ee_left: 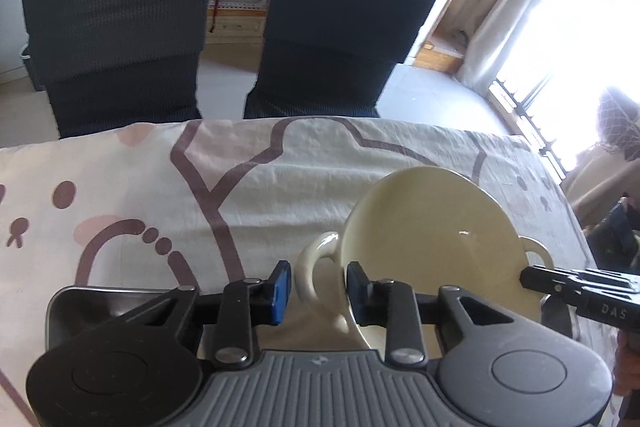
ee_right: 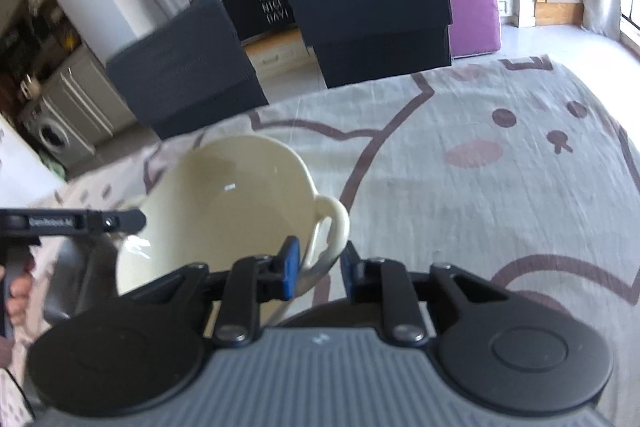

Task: Organize plates and bowls
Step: 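Lift the cream bowl with both grippers and carry it over the table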

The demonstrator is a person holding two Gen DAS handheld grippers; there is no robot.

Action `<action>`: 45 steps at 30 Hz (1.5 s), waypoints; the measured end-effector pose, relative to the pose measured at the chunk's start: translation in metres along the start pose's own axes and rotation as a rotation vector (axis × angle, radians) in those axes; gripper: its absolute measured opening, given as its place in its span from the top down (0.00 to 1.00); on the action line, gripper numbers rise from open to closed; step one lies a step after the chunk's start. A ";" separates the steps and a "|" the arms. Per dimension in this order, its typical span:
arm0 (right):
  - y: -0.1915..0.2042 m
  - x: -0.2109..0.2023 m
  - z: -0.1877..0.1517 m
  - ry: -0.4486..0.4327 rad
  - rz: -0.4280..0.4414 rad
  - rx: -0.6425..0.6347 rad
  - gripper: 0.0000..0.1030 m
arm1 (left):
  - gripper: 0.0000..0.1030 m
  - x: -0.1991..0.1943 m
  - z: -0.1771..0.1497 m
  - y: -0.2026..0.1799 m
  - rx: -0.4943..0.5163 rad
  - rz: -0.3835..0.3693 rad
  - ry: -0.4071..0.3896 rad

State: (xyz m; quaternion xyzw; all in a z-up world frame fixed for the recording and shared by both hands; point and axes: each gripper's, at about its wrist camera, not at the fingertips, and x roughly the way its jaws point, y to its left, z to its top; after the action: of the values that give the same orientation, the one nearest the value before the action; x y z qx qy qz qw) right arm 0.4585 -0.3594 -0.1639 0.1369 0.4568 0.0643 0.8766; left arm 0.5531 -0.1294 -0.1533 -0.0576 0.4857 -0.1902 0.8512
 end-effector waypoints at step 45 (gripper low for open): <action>0.018 -0.034 0.021 -0.100 0.012 0.016 0.76 | 0.75 -0.073 -0.010 -0.010 -0.040 -0.047 -0.153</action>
State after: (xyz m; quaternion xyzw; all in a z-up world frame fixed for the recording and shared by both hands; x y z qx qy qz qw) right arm 0.4559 -0.3538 -0.1203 0.1494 0.4120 0.0589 0.8969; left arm 0.5089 -0.1099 -0.0970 -0.1004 0.4215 -0.1956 0.8798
